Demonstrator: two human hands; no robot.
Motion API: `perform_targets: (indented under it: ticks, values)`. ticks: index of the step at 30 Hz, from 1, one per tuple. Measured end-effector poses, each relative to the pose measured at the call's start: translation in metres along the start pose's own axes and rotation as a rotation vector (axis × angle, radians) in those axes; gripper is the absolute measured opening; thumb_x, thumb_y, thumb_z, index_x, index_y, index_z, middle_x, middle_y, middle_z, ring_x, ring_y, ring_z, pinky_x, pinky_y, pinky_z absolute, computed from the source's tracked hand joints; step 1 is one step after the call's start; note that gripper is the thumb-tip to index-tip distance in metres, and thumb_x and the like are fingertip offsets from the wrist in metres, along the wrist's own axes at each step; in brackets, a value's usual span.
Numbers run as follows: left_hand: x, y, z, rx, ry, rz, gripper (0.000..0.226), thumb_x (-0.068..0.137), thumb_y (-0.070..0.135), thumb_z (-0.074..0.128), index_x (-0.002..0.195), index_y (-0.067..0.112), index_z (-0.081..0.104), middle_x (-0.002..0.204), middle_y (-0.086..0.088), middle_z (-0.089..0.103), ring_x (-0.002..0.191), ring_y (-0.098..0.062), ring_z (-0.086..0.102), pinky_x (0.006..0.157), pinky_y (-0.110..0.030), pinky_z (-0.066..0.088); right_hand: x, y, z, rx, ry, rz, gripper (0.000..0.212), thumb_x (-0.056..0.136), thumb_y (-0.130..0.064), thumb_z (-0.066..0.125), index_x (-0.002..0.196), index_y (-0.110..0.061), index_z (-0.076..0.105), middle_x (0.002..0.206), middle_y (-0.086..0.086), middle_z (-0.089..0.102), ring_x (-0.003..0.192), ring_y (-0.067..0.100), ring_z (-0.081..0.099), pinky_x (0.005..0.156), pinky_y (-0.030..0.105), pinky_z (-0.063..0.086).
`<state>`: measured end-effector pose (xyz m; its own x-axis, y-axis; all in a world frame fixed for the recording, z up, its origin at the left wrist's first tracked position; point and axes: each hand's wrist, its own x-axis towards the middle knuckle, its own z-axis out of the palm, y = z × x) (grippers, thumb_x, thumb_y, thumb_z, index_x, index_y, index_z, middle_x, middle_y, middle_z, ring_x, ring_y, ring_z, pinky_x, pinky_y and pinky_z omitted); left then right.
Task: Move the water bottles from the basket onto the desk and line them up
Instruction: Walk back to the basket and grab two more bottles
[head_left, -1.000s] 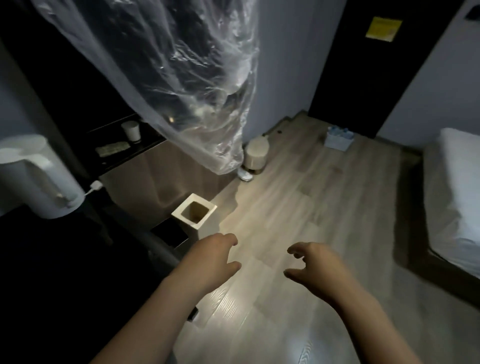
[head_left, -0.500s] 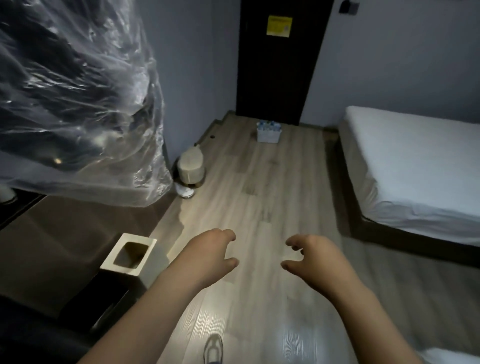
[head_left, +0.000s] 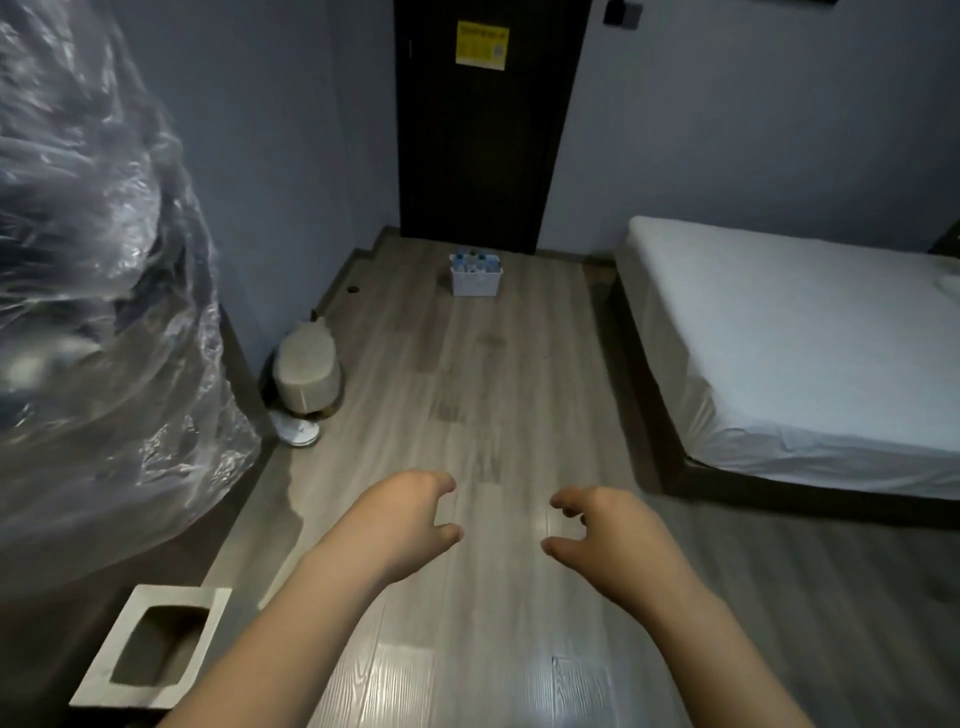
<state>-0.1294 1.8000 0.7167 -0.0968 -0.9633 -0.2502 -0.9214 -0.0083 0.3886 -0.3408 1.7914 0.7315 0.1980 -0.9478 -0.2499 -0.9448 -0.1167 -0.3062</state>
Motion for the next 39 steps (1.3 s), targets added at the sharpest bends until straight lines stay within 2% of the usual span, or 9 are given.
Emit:
perform_targets:
  ticks: [6, 11, 14, 23, 30, 39]
  values:
    - [0.080, -0.008, -0.016, -0.021, -0.053, 0.003, 0.055, 0.087, 0.043, 0.059, 0.137, 0.027, 0.044, 0.137, 0.004, 0.052, 0.125, -0.014, 0.049, 0.100, -0.026, 0.041, 0.078, 0.007, -0.018, 0.010, 0.004, 0.028, 0.053, 0.083, -0.040, 0.066, 0.133, -0.026, 0.054, 0.126, -0.007, 0.062, 0.106, 0.009, 0.062, 0.082, 0.020, 0.047]
    - [0.159, -0.003, -0.033, -0.016, -0.036, 0.003, 0.055, 0.088, 0.042, 0.057, 0.139, 0.026, 0.042, 0.140, 0.003, 0.050, 0.128, -0.015, 0.047, 0.102, -0.026, 0.040, 0.158, 0.025, -0.040, 0.018, 0.012, 0.017, 0.054, 0.084, -0.041, 0.066, 0.134, -0.027, 0.052, 0.127, -0.007, 0.062, 0.098, 0.008, 0.064, 0.080, 0.021, 0.049]
    - [0.208, 0.006, -0.046, -0.013, -0.028, -0.008, 0.056, 0.089, 0.042, 0.057, 0.140, 0.026, 0.041, 0.141, 0.003, 0.049, 0.129, -0.016, 0.045, 0.104, -0.029, 0.039, 0.210, 0.041, -0.061, 0.038, 0.019, 0.001, 0.056, 0.085, -0.040, 0.066, 0.137, -0.026, 0.050, 0.130, -0.006, 0.060, 0.101, 0.008, 0.063, 0.080, 0.019, 0.048]
    - [0.335, 0.028, -0.087, -0.031, 0.045, -0.023, 0.052, 0.090, 0.042, 0.055, 0.138, 0.025, 0.043, 0.138, 0.006, 0.051, 0.127, -0.011, 0.047, 0.098, -0.020, 0.036, 0.349, 0.073, -0.121, 0.082, 0.017, -0.033, 0.056, 0.085, -0.039, 0.066, 0.138, -0.027, 0.049, 0.130, -0.005, 0.060, 0.111, 0.010, 0.060, 0.089, 0.024, 0.050]
    - [0.440, 0.009, -0.118, -0.052, 0.035, -0.028, 0.054, 0.090, 0.042, 0.056, 0.138, 0.024, 0.043, 0.135, 0.002, 0.053, 0.125, -0.015, 0.049, 0.099, -0.024, 0.039, 0.456, 0.062, -0.140, 0.079, 0.006, -0.045, 0.055, 0.085, -0.037, 0.067, 0.136, -0.025, 0.050, 0.127, -0.005, 0.061, 0.112, 0.011, 0.059, 0.093, 0.027, 0.051]
    - [0.587, -0.057, -0.193, -0.045, 0.043, 0.024, 0.051, 0.089, 0.039, 0.058, 0.136, 0.021, 0.046, 0.136, -0.002, 0.052, 0.127, -0.017, 0.047, 0.101, -0.023, 0.037, 0.608, 0.015, -0.165, 0.132, 0.033, 0.012, 0.055, 0.084, -0.037, 0.069, 0.135, -0.028, 0.051, 0.128, -0.008, 0.060, 0.114, 0.007, 0.058, 0.096, 0.024, 0.048]
